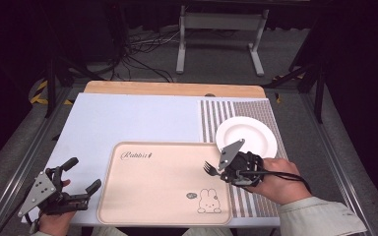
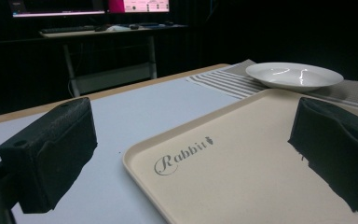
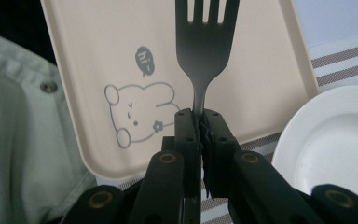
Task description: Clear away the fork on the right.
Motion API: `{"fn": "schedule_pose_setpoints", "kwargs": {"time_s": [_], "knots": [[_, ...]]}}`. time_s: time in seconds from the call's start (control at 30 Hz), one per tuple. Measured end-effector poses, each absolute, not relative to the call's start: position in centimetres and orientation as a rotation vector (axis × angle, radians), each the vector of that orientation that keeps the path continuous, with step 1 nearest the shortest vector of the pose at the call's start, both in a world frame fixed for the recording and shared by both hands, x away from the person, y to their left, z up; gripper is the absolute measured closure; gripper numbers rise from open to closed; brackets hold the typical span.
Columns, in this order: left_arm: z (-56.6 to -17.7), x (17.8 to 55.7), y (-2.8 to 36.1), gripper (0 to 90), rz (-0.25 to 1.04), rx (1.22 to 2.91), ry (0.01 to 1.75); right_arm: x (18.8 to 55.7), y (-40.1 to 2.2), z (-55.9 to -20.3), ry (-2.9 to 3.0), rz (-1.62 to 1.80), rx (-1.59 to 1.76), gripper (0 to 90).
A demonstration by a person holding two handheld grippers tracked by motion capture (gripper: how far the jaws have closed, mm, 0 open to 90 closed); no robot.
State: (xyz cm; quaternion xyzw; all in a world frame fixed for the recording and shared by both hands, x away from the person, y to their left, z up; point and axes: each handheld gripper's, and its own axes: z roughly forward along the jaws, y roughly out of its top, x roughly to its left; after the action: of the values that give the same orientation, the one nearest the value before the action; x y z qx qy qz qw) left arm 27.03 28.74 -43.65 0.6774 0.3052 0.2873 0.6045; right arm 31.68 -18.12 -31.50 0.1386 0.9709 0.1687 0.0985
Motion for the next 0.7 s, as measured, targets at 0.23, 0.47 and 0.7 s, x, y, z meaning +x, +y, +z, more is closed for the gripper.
{"fn": "schedule_pose_setpoints", "kwargs": {"time_s": [0.23, 0.47, 0.7], "knots": [[-43.7, 27.1, 28.7, 1.1, 0.663, 1.567, 0.709, 31.6, -16.6, -30.8, 2.847, 0.618, 0.518, 86.0], [-43.7, 27.1, 28.8, 1.1, 0.662, 1.565, 0.710, 32.0, -14.9, -30.7, 2.872, 0.729, 0.642, 86.0], [-43.7, 27.2, 28.8, 1.1, 0.661, 1.566, 0.711, 32.4, -14.1, -31.5, 2.825, 0.737, 0.872, 86.0]]}}
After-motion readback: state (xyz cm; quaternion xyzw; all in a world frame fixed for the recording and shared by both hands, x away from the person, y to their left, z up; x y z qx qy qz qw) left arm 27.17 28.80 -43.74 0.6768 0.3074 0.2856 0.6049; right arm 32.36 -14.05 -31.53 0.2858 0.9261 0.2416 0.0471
